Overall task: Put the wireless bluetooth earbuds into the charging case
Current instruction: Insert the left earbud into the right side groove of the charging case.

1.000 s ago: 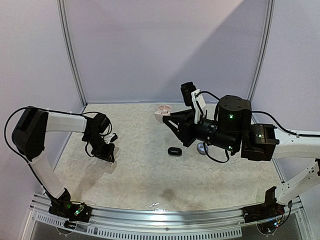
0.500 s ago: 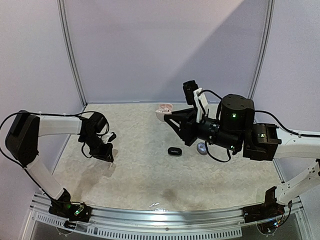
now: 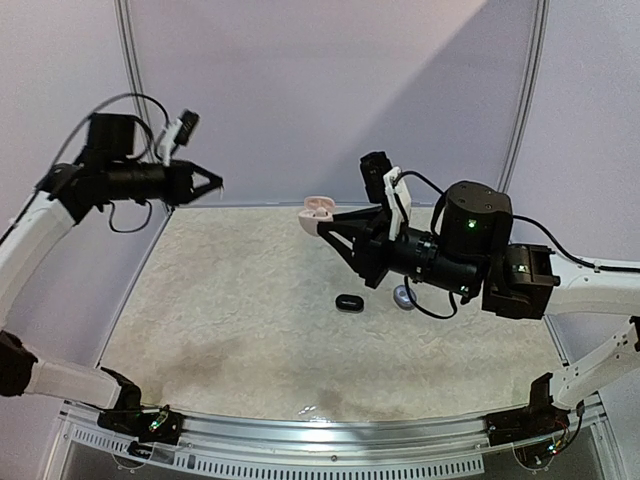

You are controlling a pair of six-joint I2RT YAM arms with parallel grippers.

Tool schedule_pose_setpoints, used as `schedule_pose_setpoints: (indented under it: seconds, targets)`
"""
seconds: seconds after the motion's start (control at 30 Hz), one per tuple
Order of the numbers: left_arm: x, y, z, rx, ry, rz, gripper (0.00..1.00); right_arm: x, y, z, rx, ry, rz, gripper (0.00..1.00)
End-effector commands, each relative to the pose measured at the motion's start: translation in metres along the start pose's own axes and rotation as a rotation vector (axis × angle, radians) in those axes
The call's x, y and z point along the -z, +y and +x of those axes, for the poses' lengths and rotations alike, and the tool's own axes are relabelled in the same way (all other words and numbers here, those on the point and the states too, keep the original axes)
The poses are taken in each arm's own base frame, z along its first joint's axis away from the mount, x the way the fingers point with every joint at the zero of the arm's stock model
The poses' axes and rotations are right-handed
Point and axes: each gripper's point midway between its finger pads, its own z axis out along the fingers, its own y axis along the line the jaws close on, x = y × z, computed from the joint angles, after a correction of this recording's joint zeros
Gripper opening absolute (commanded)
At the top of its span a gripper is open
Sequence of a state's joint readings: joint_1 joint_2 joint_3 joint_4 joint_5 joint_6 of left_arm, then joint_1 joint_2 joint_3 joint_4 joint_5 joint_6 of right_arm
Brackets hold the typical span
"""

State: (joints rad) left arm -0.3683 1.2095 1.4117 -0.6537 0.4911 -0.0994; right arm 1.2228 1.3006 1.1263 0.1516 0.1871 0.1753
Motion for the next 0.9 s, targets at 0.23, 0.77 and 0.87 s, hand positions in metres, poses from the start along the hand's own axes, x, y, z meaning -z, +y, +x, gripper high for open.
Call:
schedule_pose_setpoints:
  seconds: [0.23,0.77,0.87]
  targets:
    - [0.096,-0.147,-0.091,-0.305,-0.365,0.456,0.0,-0.012,0.057,-0.079,0.293,-0.264,-0.239,0.0]
    - [0.12,-0.228,-0.087,-0.536,-0.461,0.683,0.0,-0.029,0.075,-0.097,0.36,-0.301,-0.292,0.0]
    - [0.108,-0.229,-0.085,-0.553,-0.466,0.663,0.0,-0.029,0.075,-0.097,0.358,-0.3,-0.291,0.0]
